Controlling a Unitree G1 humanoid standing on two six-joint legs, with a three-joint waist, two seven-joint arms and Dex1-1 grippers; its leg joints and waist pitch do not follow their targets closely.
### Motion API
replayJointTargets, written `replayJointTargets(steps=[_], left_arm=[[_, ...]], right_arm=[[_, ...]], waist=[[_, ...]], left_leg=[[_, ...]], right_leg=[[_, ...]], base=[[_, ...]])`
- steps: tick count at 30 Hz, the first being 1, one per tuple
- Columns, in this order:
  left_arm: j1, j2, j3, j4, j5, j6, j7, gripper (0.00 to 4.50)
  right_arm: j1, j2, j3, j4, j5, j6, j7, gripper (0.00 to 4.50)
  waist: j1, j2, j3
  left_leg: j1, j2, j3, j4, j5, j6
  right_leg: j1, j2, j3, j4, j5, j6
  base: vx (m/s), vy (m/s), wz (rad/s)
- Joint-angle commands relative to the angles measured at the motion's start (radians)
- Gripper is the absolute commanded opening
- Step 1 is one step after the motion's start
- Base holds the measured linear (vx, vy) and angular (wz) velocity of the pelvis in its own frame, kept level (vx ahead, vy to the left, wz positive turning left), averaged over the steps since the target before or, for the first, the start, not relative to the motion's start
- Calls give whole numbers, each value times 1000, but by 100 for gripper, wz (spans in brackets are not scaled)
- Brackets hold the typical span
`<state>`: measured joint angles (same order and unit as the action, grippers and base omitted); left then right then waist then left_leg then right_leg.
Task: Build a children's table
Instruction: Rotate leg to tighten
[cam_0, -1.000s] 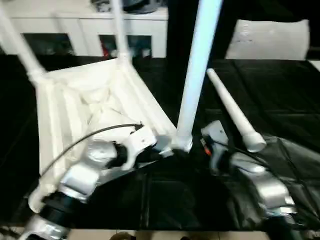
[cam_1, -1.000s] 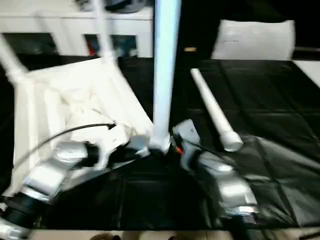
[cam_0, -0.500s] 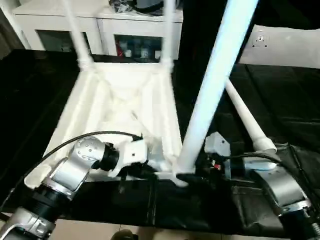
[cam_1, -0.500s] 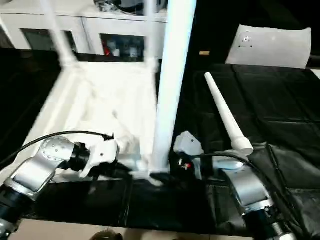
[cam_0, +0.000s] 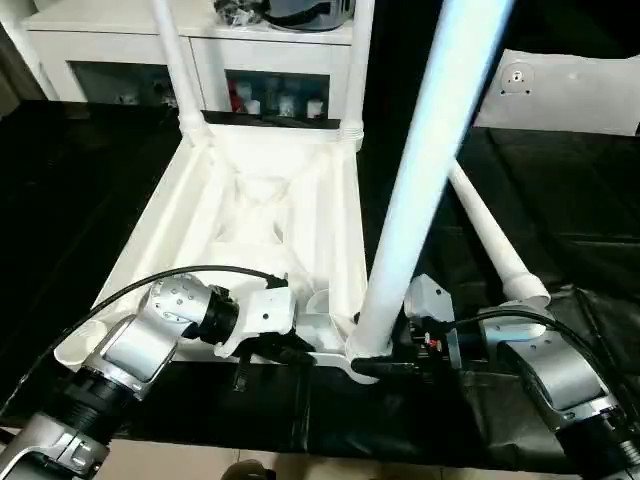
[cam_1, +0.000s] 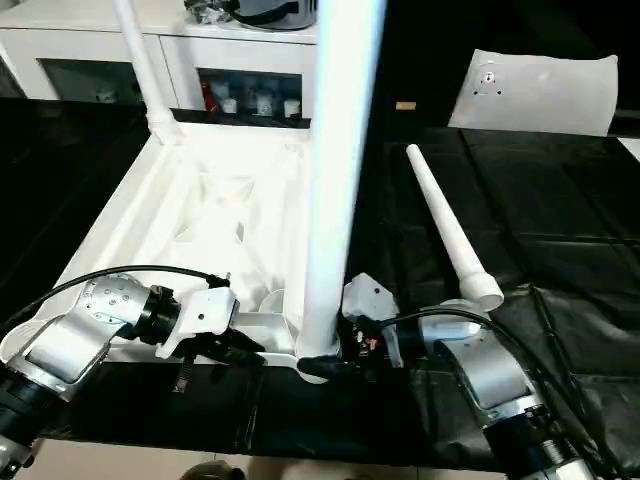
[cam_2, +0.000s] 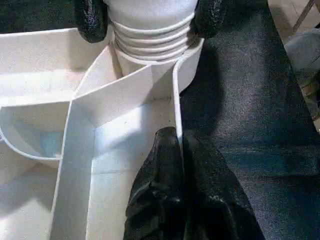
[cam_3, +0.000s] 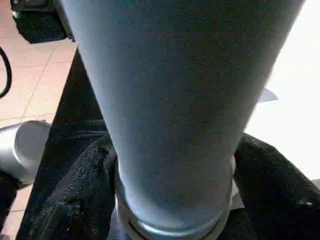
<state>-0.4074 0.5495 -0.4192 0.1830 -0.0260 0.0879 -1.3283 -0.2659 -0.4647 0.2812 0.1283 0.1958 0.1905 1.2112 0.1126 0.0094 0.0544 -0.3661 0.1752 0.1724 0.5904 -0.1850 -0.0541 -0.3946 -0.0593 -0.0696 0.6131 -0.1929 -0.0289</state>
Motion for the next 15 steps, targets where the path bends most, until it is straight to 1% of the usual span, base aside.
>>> replayJointTargets(steps=[1, 3, 4, 6, 7, 8, 9, 10, 11, 12, 13, 14, 15], left_arm=[[-16, 11, -37, -10, 1, -21, -69, 0], [-16, 10, -37, -9, -1, -19, -67, 0], [-15, 10, -37, -10, -3, -16, -65, 0], [-9, 0, -27, -22, -14, 11, -45, 0], [-5, -10, -18, -29, -10, 35, -12, 0], [-5, -10, -18, -29, -10, 35, -12, 0], [-3, -17, -12, -33, -7, 49, 10, 0], [5, -57, 13, -43, 8, 121, 111, 0], [9, -71, 22, -48, 10, 148, 143, 0], [21, -121, 54, -61, 4, 209, 232, 0], [26, -142, 61, -74, 4, 242, 264, 0], [28, -150, 62, -79, 6, 255, 276, 0], [34, -189, 77, -94, 13, 305, 340, 0]], right_arm=[[-13, 3, -6, 5, 6, 12, -2, 310], [-8, 5, 1, -1, 12, 20, 1, 298], [-4, 8, 3, -5, 16, 24, -1, 283], [10, 18, 3, -28, 33, 49, -9, 281], [24, 31, 2, -49, 48, 75, -24, 280], [24, 31, 2, -49, 48, 75, -24, 278], [32, 38, 1, -58, 52, 82, -35, 276], [56, 80, -3, -74, 42, 108, -114, 275], [64, 97, -4, -78, 35, 114, -145, 275], [78, 143, -10, -70, 5, 119, -237, 274], [81, 173, -14, -63, -7, 134, -290, 274], [82, 187, -16, -60, -10, 142, -311, 274], [84, 238, -22, -52, -22, 162, -384, 274]], waist=[[-4, 4, -64], [-3, 4, -65], [-3, 4, -65], [-3, 6, -65], [-3, 5, -64], [-2, 7, -63], [-3, 7, -63], [-4, 7, -61], [-5, 8, -58], [-8, 7, -52], [-12, 3, -48], [-17, 4, -42], [-26, 1, -43]], left_leg=[[12, 60, -19, -67, -196, 40], [12, 60, -19, -66, -189, 41], [11, 60, -19, -66, -188, 41], [11, 60, -20, -67, -190, 39], [12, 59, -19, -67, -191, 38], [13, 60, -20, -67, -199, 36], [13, 60, -19, -68, -204, 34], [14, 62, -20, -71, -214, 22], [16, 61, -20, -72, -231, 19], [18, 59, -21, -74, -271, 6], [19, 58, -21, -76, -294, -1], [26, 52, -27, -79, -342, -13], [32, 51, -31, -79, -368, -23]], right_leg=[[48, -87, 56, -78, -224, -186], [49, -88, 56, -76, -207, -191], [49, -88, 56, -76, -204, -192], [50, -87, 56, -75, -201, -193], [50, -86, 56, -75, -203, -194], [48, -87, 56, -77, -213, -192], [48, -87, 56, -77, -220, -190], [47, -88, 57, -78, -236, -187], [43, -87, 57, -82, -259, -188], [44, -91, 55, -90, -339, -172], [43, -91, 53, -96, -390, -160], [40, -92, 48, -109, -502, -128], [38, -95, 47, -115, -568, -100]], base=[[0, 0, 0], [0, 0, 0], [0, 0, 0], [0, 0, 0], [0, 0, 0], [0, 0, 0], [0, 0, 0], [0, 0, 0], [0, 0, 0], [0, 0, 0], [0, 0, 0], [0, 0, 0], [0, 0, 0]])
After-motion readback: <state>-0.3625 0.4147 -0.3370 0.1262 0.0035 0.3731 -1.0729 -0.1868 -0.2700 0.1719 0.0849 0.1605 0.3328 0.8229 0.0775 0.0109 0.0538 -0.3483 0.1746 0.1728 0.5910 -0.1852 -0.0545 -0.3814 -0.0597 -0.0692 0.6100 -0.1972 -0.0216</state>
